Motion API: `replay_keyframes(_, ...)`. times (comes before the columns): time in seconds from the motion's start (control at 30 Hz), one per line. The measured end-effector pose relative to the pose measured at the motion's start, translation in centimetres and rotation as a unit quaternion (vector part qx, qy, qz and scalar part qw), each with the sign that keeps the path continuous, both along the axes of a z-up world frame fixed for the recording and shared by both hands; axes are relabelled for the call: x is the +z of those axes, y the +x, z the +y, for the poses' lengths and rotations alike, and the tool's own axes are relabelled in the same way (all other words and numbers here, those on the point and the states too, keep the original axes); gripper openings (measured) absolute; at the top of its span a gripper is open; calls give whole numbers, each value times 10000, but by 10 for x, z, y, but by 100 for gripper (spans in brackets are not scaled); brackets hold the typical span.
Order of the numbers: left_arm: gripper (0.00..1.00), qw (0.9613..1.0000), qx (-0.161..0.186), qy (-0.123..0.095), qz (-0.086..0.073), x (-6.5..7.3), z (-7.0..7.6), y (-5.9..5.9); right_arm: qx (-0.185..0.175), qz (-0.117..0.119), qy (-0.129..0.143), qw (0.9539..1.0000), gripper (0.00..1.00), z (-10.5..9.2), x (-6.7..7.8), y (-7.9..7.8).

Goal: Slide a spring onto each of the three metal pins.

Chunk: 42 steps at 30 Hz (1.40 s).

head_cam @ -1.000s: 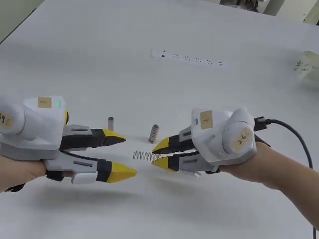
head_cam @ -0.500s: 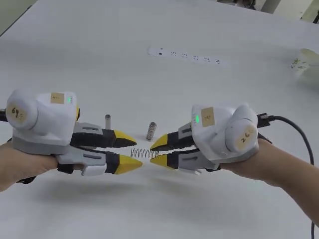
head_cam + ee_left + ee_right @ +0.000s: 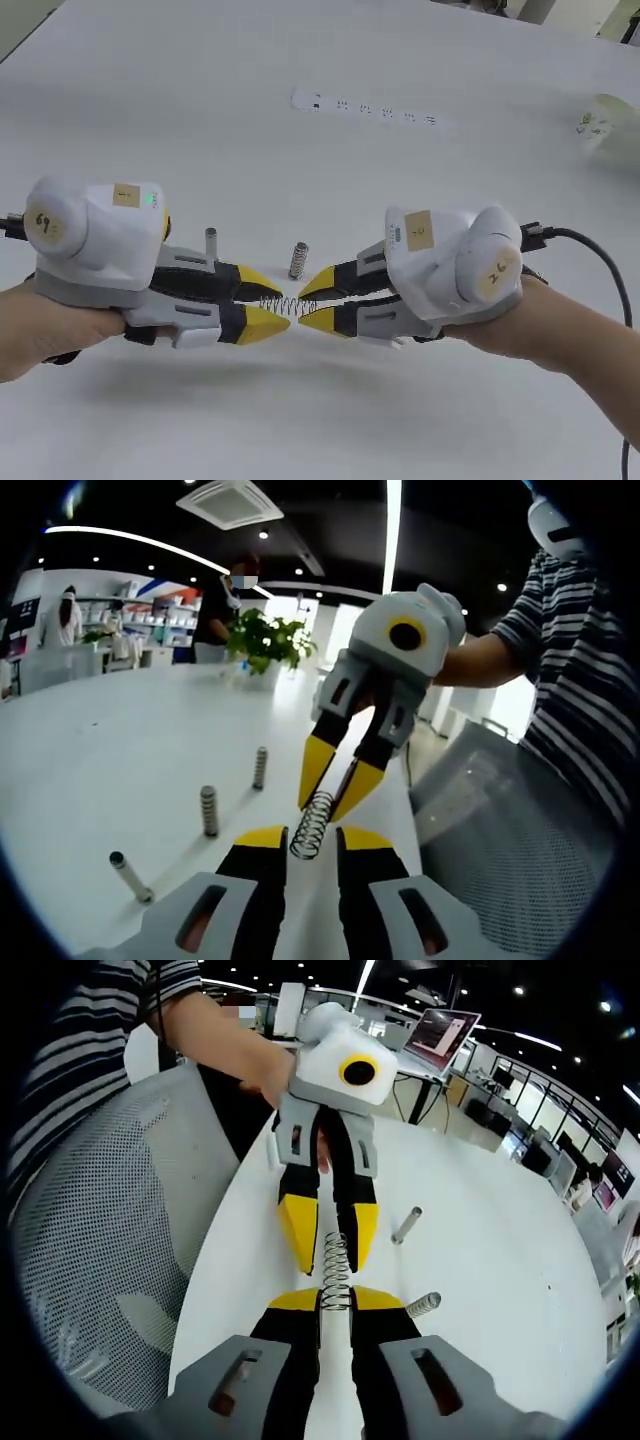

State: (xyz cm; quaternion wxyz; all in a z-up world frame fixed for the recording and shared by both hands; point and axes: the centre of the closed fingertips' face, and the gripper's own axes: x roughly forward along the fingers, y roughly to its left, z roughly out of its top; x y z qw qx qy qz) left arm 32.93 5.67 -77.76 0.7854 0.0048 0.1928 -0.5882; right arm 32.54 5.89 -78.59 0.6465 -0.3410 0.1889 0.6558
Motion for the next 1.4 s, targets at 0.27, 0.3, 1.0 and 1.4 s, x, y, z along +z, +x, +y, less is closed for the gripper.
replay_keyframes(0.27,7,10000,12,-10,-60,2,0,0,-3,27,36,10000,8,0,2,-1)
replay_keyframes(0.3,6,10000,14,-8,-81,2,0,0,-5,43,39,10000,8,0,2,-1)
replay_keyframes(1.0,2,9997,-161,-63,-147,5,0,-6,-362,369,212,9984,10,-3,4,-3)
replay_keyframes(1.4,2,9994,-308,-65,-119,5,-2,-9,-479,581,313,9967,10,-5,-2,-7)
